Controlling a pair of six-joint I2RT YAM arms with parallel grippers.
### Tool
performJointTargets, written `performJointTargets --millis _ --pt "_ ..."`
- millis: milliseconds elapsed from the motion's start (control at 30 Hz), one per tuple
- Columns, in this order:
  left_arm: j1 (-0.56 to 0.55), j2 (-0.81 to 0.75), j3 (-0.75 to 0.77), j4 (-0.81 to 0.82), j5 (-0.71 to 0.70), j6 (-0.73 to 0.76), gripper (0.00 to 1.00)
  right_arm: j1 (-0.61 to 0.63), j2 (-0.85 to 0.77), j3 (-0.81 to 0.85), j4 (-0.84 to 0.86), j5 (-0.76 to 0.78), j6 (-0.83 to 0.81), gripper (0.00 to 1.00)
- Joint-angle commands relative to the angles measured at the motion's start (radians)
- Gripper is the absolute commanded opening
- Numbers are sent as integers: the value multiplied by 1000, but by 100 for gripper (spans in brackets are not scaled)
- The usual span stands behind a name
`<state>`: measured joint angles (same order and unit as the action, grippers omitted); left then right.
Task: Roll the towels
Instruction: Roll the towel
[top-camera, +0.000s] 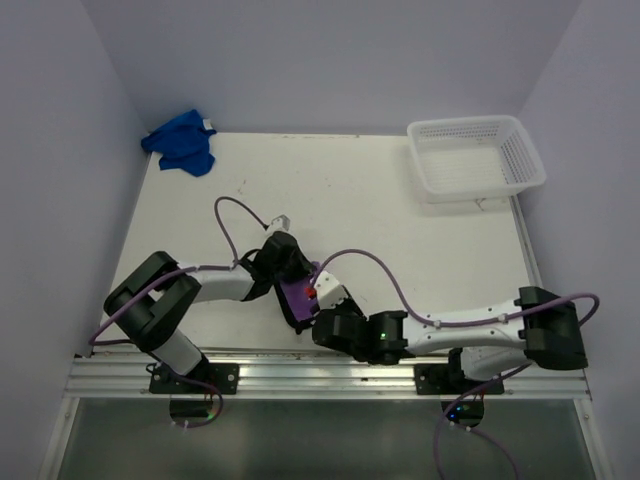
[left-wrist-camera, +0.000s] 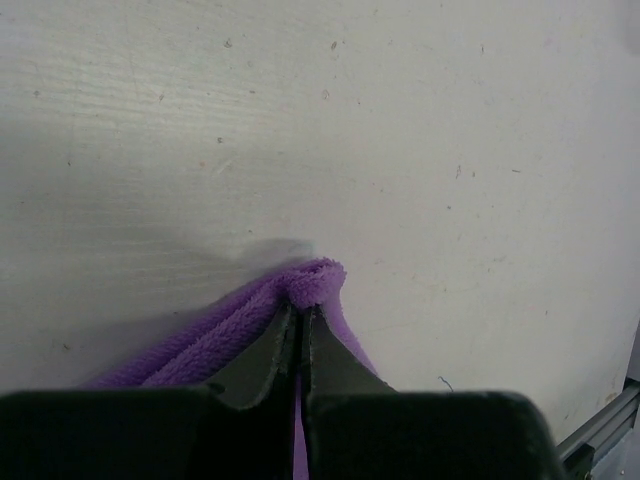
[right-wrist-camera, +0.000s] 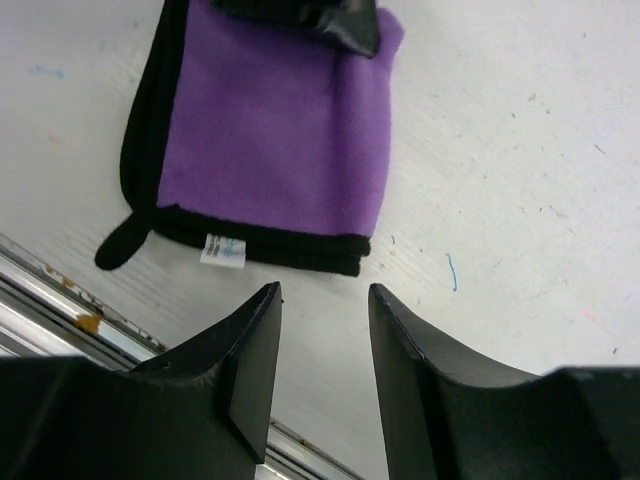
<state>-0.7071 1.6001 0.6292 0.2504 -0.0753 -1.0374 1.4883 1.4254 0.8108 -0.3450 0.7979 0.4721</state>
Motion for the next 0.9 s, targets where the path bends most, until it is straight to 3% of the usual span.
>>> performJointTargets --millis 0,167,400,500,867 --pt "5 -34 -34 85 -21 2 0 -80 -136 -74 106 -112 89 44" --pt "4 -52 -60 108 -11 7 0 -256 -295 -202 220 -325 178 42" --pt "6 -97 -105 144 -14 11 0 -443 -273 -285 343 -525 368 41" --pt "5 -114 -128 167 -12 8 0 -535 -261 -364 487 -633 485 38" --pt "6 -196 -184 211 -30 19 0 -634 -94 -447 793 -851 678 36"
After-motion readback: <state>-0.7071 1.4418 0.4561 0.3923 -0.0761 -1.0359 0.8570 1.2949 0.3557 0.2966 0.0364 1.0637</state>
